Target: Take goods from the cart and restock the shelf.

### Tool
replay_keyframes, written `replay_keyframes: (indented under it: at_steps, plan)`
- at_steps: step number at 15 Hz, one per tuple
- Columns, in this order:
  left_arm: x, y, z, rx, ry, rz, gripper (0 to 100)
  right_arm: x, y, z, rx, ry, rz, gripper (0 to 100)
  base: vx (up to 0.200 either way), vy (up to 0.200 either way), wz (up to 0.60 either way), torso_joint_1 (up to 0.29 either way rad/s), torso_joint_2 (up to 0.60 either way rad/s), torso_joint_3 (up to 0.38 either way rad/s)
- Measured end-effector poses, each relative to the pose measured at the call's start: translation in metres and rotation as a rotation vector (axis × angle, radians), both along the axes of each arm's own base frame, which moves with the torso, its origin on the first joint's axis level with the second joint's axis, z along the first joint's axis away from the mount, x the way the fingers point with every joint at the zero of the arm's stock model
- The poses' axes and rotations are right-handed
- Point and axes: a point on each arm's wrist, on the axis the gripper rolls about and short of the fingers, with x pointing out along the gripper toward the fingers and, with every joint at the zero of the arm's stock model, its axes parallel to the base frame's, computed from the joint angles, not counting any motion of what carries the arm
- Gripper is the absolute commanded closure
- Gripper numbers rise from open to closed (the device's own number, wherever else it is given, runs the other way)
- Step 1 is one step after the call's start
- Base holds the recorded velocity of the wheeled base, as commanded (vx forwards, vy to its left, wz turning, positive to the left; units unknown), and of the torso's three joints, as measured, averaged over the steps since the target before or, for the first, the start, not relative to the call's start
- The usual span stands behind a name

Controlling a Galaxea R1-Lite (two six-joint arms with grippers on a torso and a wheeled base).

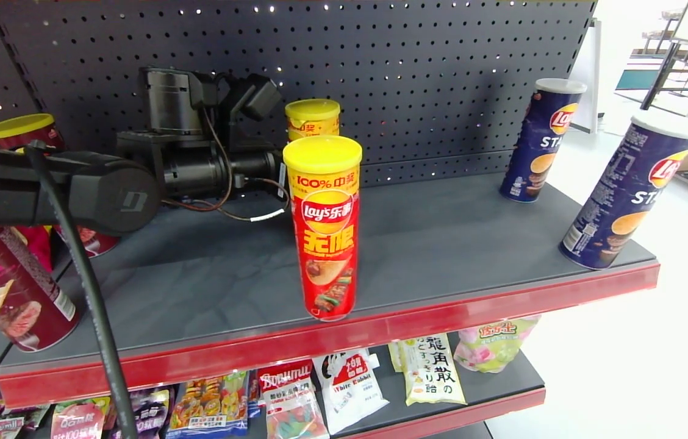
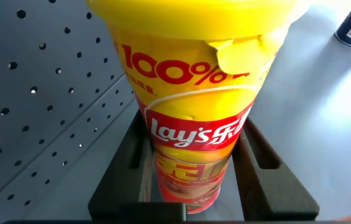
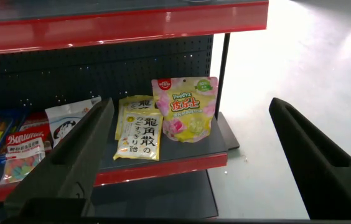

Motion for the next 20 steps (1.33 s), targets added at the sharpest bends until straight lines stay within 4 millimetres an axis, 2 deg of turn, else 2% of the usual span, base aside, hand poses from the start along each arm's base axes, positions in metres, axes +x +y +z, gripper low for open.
replay_keyframes:
  at_steps: [2, 3, 11, 18, 20]
  plan:
    - [-0.001, 0.000, -0.002, 0.001, 0.003, 0.000, 100, 0.000, 0.000, 0.000, 0.000, 0.000, 0.000, 0, 0.000, 0.000, 0.00, 0.000, 0.00, 0.000]
    - [-0.001, 0.000, -0.004, 0.000, 0.002, -0.001, 0, 0.000, 0.000, 0.000, 0.000, 0.000, -0.001, 0, 0.000, 0.000, 0.00, 0.000, 0.00, 0.000]
    - [-0.011, 0.006, -0.007, 0.009, 0.028, 0.008, 0, 0.000, 0.000, 0.000, 0.000, 0.000, -0.001, 0, 0.000, 0.000, 0.00, 0.000, 0.00, 0.000]
    - [-0.048, 0.037, -0.021, 0.042, 0.101, 0.058, 0, 0.000, 0.000, 0.000, 0.000, 0.000, 0.000, 0, 0.000, 0.000, 0.00, 0.000, 0.00, 0.000]
    - [-0.064, 0.047, -0.029, 0.055, 0.133, 0.070, 0, 0.000, 0.000, 0.000, 0.000, 0.000, 0.000, 0, 0.000, 0.000, 0.00, 0.000, 0.00, 0.000]
